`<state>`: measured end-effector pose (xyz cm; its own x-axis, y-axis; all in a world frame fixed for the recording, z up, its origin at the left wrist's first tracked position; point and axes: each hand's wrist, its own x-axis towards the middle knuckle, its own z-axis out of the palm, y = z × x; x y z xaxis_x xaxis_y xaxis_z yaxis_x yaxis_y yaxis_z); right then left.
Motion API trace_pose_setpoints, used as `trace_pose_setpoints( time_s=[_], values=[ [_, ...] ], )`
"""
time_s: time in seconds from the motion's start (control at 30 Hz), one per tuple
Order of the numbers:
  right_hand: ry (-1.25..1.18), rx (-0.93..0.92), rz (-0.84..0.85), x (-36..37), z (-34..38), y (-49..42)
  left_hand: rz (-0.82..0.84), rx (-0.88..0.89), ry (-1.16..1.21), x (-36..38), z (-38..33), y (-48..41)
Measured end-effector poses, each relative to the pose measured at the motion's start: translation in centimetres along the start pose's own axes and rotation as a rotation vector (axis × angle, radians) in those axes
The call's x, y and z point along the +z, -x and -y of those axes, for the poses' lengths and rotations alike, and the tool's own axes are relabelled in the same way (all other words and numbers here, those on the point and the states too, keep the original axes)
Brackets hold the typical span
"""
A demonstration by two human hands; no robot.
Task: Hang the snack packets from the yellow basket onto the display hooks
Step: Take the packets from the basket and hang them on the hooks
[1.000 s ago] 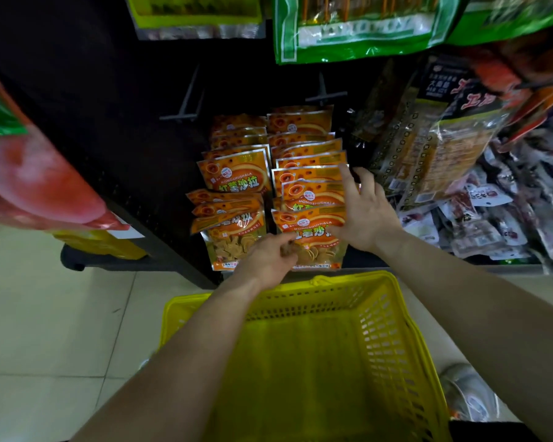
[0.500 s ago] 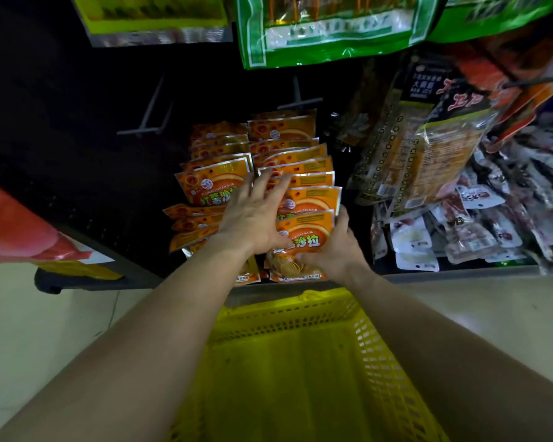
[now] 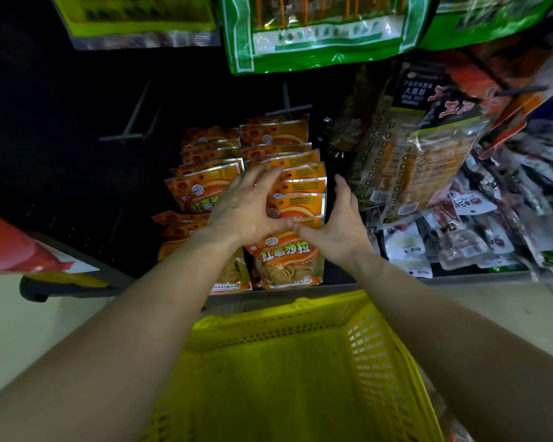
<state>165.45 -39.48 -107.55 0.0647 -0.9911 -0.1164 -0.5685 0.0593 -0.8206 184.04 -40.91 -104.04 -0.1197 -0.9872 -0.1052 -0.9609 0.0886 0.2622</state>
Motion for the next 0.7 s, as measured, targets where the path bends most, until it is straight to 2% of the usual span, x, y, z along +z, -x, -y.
trace_pose_setpoints(
  time_s=[0.2, 0.4, 0.57, 0.7],
  values=[
    [0.076, -0.069, 0.071, -3.6, 2.1, -4.5, -0.062, -0.056, 0.055, -2.0, 2.3, -3.4],
    [0.038, 0.052, 0.044, -1.7, 2.5, -10.3, -0.014, -0.133, 0.043, -1.4, 0.9, -8.4],
    [-0.055, 0.148, 0.095, 1.3, 1.4, -12.7, 0.016, -0.193, -0.026, 0.0, 1.6, -11.1],
    [-0.119, 0.187, 0.156, 2.8, 0.3, -12.6, 0.047, -0.164, -0.034, 1.2, 2.8, -11.7]
  ],
)
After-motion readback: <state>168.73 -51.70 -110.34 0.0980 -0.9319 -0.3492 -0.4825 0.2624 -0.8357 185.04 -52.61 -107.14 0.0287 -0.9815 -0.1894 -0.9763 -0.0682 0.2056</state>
